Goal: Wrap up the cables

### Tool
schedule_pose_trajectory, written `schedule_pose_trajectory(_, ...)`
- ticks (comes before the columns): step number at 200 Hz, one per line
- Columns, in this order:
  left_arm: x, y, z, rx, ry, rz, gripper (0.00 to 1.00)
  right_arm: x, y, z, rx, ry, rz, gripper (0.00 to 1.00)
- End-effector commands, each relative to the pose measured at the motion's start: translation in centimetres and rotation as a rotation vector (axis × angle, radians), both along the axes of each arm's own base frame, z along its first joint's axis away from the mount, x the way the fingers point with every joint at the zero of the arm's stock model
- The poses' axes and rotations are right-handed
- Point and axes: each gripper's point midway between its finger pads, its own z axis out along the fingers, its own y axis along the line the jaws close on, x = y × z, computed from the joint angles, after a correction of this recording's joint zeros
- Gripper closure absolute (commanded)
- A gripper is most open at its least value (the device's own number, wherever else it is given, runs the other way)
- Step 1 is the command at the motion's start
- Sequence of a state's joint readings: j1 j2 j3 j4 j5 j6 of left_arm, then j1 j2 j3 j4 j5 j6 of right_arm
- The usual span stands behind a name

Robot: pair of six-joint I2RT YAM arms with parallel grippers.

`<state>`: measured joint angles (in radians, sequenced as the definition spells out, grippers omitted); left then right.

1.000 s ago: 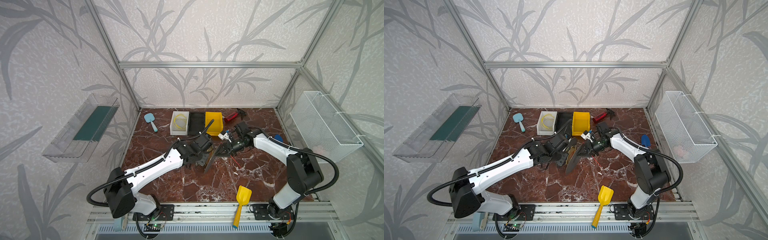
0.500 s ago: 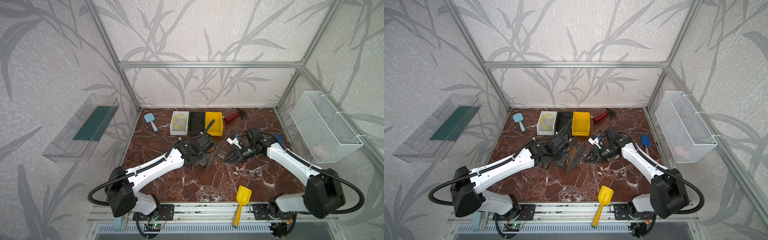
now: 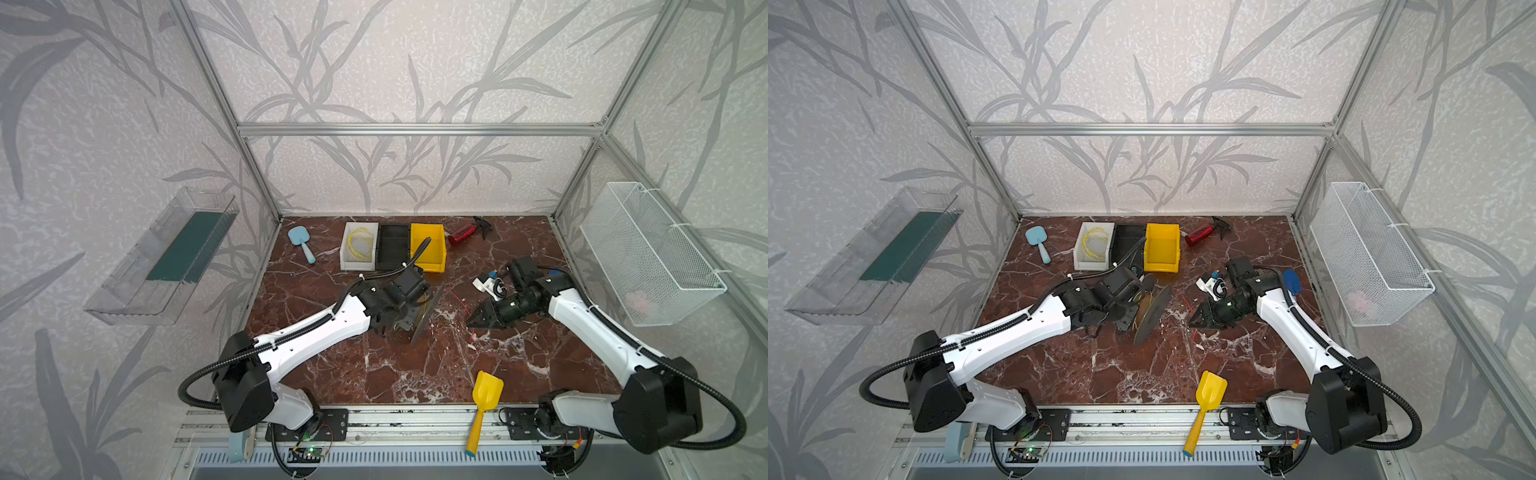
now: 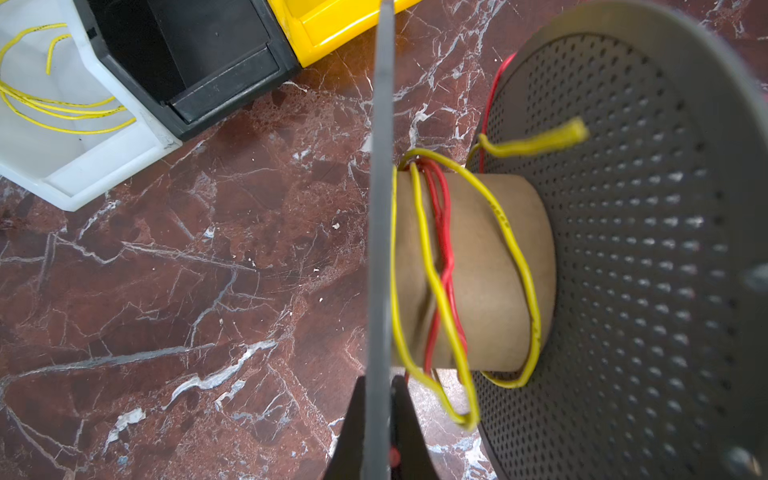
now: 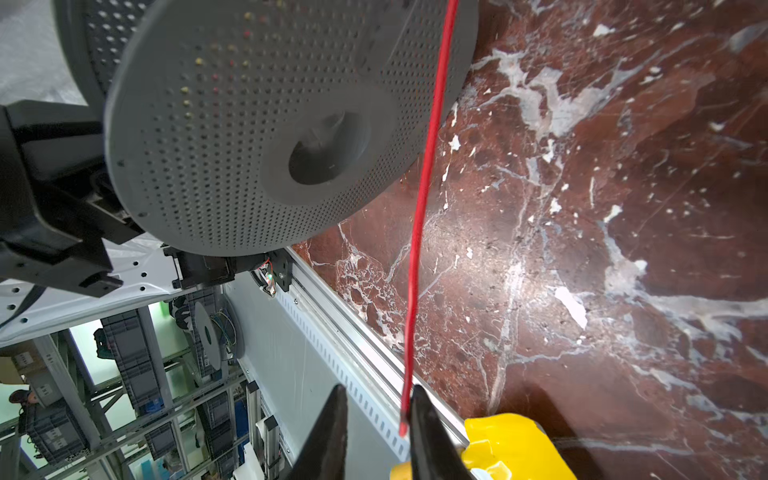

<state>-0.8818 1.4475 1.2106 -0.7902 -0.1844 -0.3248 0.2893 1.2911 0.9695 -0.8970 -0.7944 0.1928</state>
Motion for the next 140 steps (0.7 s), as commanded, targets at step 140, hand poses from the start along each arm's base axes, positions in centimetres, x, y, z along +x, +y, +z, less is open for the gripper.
schedule_pose_trajectory(140,-0.3,2.2,0.1,0.024,-0.005,0.091,1.0,-1.8,-3.2,-6.4,-0.193,0.053,-0.133,0.45)
